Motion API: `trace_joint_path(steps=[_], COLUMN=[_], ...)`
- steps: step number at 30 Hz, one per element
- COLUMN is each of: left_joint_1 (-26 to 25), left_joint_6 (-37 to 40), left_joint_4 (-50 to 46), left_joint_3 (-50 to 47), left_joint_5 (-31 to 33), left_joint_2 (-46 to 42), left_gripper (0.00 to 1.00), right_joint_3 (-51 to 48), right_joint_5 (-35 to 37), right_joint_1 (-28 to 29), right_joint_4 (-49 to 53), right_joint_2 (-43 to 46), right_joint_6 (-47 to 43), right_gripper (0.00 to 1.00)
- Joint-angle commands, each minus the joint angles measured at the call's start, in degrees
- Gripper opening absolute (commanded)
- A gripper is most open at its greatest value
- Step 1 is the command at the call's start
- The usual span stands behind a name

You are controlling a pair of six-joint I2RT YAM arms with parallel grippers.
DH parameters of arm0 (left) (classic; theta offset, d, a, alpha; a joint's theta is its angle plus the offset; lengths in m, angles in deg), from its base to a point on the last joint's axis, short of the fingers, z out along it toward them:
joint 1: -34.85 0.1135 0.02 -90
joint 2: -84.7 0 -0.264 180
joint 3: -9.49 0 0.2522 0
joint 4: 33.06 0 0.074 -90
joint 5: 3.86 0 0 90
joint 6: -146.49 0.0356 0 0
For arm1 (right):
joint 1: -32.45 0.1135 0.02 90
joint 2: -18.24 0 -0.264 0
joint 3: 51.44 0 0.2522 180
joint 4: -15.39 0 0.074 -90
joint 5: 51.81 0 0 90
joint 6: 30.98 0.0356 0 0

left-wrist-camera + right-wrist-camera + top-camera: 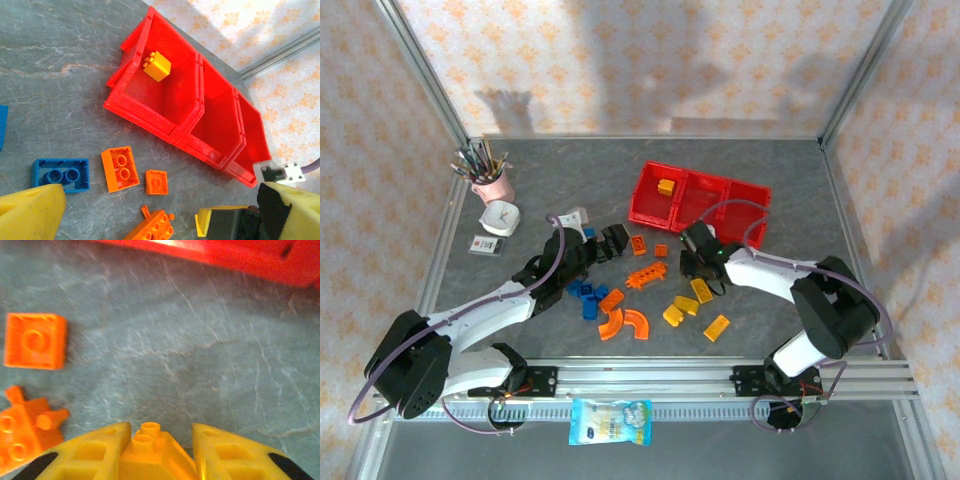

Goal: Sort the legos into containers by color
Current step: Place the lego in the container.

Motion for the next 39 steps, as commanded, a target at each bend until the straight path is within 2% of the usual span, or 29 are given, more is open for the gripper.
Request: trace_joint_path(steps=[1,10,15,21,30,36,39], left_joint_1=[-0.36,2.12,5.27,8.53,12.03,12.97,13.26], left_joint_6=[1.63,4.74,7.20,10.02,11.20,11.20,11.20], left_joint_4=[-2.79,-7.86,-9.89,-10.32,-8.77,-7.72,-7.77], left_joint_3=[1.73,3.58,5.85,9.05,12.26,12.18,12.39], left_joint_5=[2.65,4.36,3.12,1.47,-1.71,-2.46,-2.72], left_joint_2=[-2.69,-6.69,-6.71,-4.35,0.41,2.11,2.68], left_gripper=[0.99,0.99,0.99,0.99,0.99,0.99,0.99], right_joint_3=[3.79,15.97,25.25,36.21,50.57,54.57,58.22], right_joint_5=[1.32,1.82,5.14,9.81,8.95,7.34,9.05], right_joint_1=[0.40,0.47,0.40,-0.10,-3.17,-4.17,-4.32], right_joint_4=[2.38,2.62,2.46,1.68,2.41,0.78,2.90], right_joint_2=[2.77,-2.49,-9.82,-19.66,-32.88,-37.64,-40.45], right_joint_6=[-1.05,-3.84,-5.11,-6.72,-7.37,-8.62,-9.01], right_gripper=[0.25,0.25,0.25,0.26,0.27,0.29,0.30])
